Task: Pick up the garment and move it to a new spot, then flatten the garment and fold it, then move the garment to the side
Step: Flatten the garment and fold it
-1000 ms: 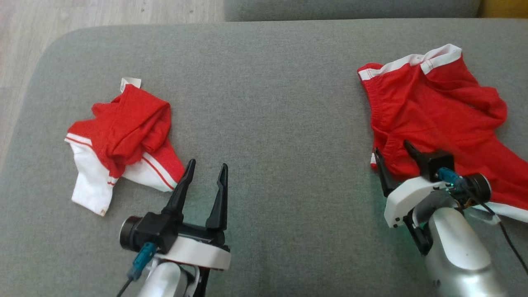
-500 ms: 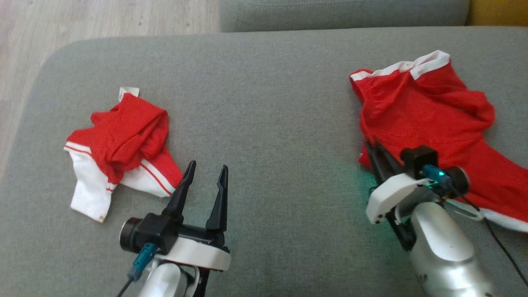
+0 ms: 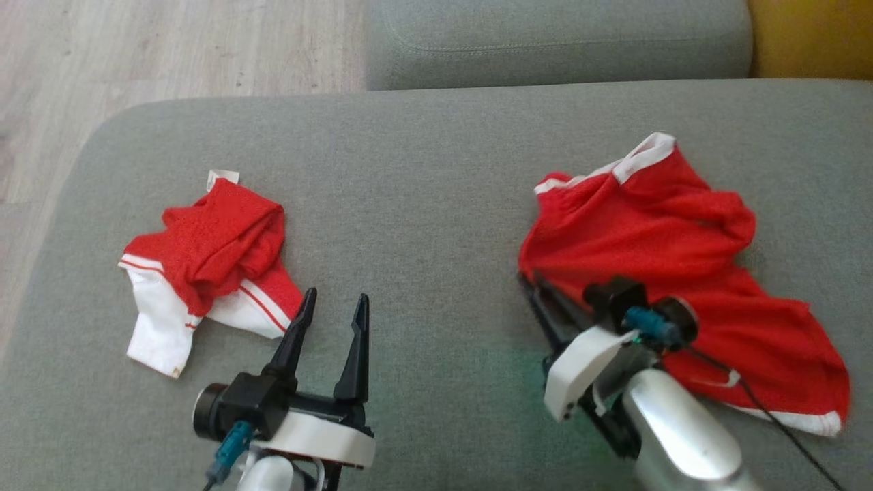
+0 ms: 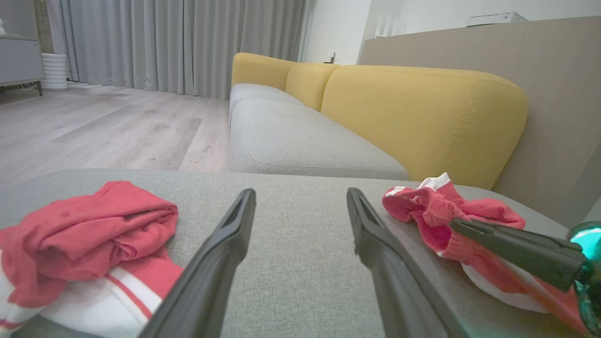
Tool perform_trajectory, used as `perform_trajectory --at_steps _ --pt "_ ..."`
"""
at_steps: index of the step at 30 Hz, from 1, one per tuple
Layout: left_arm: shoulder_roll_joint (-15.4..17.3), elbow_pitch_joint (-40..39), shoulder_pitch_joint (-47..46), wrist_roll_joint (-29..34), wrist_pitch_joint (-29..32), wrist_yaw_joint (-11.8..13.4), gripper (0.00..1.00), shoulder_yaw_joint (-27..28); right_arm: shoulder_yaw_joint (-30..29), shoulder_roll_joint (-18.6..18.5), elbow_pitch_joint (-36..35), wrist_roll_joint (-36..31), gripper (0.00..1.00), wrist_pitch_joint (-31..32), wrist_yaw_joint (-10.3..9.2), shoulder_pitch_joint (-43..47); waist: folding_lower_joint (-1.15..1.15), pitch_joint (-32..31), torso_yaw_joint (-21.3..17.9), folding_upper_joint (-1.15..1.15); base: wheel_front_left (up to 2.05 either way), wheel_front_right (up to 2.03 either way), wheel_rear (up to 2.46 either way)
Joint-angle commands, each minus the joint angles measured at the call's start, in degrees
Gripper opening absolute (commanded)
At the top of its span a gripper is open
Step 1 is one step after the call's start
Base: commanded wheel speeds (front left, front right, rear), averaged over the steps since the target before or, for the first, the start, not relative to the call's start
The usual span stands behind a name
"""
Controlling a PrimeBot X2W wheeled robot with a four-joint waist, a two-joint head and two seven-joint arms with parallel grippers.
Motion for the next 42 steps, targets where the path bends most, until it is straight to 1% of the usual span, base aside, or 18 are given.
perform_trajectory --at_steps 1,3,6,11,16,19,27,28,29,32,37,42 --pt "-0.1 -2.1 -1.5 -0.1 -0.5 0.2 1.00 2.0 1.8 1.0 -3.5 0.9 0.00 0.7 -0.05 -0.8 0.00 0.0 0.3 0.00 0.00 0.00 0.00" --pt "-0.1 -2.3 -1.4 -0.1 -0.5 0.2 1.00 2.1 2.5 1.0 -5.5 1.4 0.00 2.1 -0.05 -0.2 0.00 0.4 0.6 0.00 0.00 0.00 0.00" --pt "-0.1 -2.6 -1.6 0.0 -0.5 0.1 1.00 2.0 1.9 0.9 -7.6 1.3 0.00 4.1 -0.05 -0.3 0.00 1.3 1.0 0.00 0.00 0.00 0.00" --pt "-0.1 -2.9 -2.6 -0.1 -0.5 0.1 1.00 1.6 -2.4 -0.5 -6.9 -0.1 0.00 6.7 -0.05 -2.7 0.00 3.3 2.0 0.00 0.00 0.00 0.00" --pt "-0.1 -2.9 -4.0 -0.4 -0.5 0.1 1.00 0.7 -8.1 -2.2 -2.1 -3.5 0.00 7.8 -0.05 -6.6 0.00 5.2 2.9 0.00 0.00 0.00 0.00" --pt "-0.1 -2.8 -4.8 -0.6 -0.5 0.1 1.00 0.1 -10.5 -2.7 1.7 -5.6 0.00 7.6 -0.05 -9.0 0.00 6.0 3.5 0.00 0.00 0.00 0.00" --pt "-0.1 -2.6 -6.4 -1.2 -0.5 0.2 1.00 -1.0 -14.8 -2.9 12.6 -10.5 0.00 6.7 -0.05 -14.6 0.00 8.0 4.6 0.00 0.00 0.00 0.00" --pt "-0.1 -2.5 -6.6 -1.3 -0.5 0.3 1.00 -1.1 -15.2 -2.9 13.7 -11.3 0.56 6.1 -0.05 -15.2 0.00 8.1 4.6 0.00 0.00 0.00 0.00" --pt "-0.1 -2.5 -6.7 -1.3 -0.5 0.3 1.00 -1.2 -15.8 -2.8 14.7 -11.9 1.00 5.5 -0.05 -15.7 0.00 8.2 4.6 0.00 0.00 0.00 0.00" --pt "-0.1 -2.4 -6.9 -1.4 -0.5 0.4 1.00 -1.2 -16.6 -2.1 16.4 -12.3 1.00 3.9 -0.05 -16.5 0.00 8.3 4.4 0.00 0.00 0.00 0.00" --pt "-0.1 -1.9 -6.9 -1.1 -0.5 0.4 1.00 -0.5 -17.1 -0.5 18.5 -11.8 1.00 -0.6 -0.05 -17.2 0.00 7.4 2.7 0.00 0.00 0.00 0.00" --pt "-0.1 -2.0 -6.4 -0.7 -0.5 0.3 1.00 0.6 -15.9 0.4 18.4 -8.5 1.00 -4.3 -0.05 -16.1 0.00 5.6 0.2 0.00 0.00 0.00 0.00"
